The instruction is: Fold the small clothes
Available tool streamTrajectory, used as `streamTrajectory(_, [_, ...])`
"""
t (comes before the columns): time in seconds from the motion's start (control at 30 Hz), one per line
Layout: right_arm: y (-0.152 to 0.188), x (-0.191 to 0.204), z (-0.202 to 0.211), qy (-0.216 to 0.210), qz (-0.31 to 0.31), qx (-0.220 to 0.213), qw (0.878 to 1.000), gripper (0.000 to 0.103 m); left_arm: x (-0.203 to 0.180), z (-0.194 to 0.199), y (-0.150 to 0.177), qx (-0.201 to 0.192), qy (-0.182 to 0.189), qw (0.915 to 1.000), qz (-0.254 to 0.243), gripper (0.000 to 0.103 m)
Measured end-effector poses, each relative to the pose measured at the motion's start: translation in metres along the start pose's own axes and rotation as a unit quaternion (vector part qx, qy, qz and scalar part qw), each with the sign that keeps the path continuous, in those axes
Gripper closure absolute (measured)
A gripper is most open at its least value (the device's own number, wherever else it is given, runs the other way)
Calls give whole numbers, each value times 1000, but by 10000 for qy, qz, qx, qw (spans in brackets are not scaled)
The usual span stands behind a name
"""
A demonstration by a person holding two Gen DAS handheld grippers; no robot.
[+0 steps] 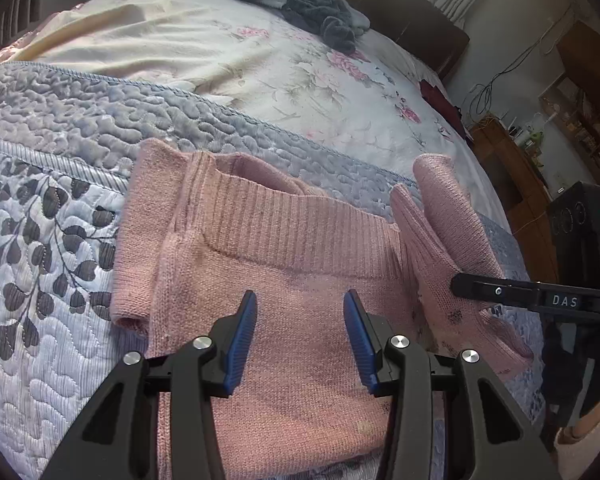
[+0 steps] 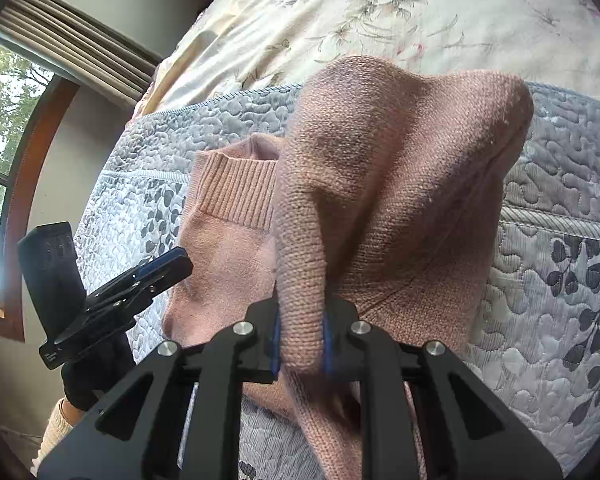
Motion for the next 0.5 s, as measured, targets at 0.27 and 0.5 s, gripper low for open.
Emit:
streamTrajectory(0.27, [11, -7, -27, -414, -328, 419, 9977, 65, -3, -9, -1, 48, 385, 9986, 347, 58])
streamTrajectory(0.5, [14, 2, 19, -876, -422, 455, 9942, 59, -33, -20, -5, 82, 1152, 9907, 723, 55])
Point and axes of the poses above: each gripper's, at about its wrist camera, not at the fingertips, and z roughly against the way its jaws point, x to its left, y to its underside, the point moved 9 cm from there along -z, roughly the way its jaws point, and after that the axes turned 4 degrees about -z, right-handed, at the moved point
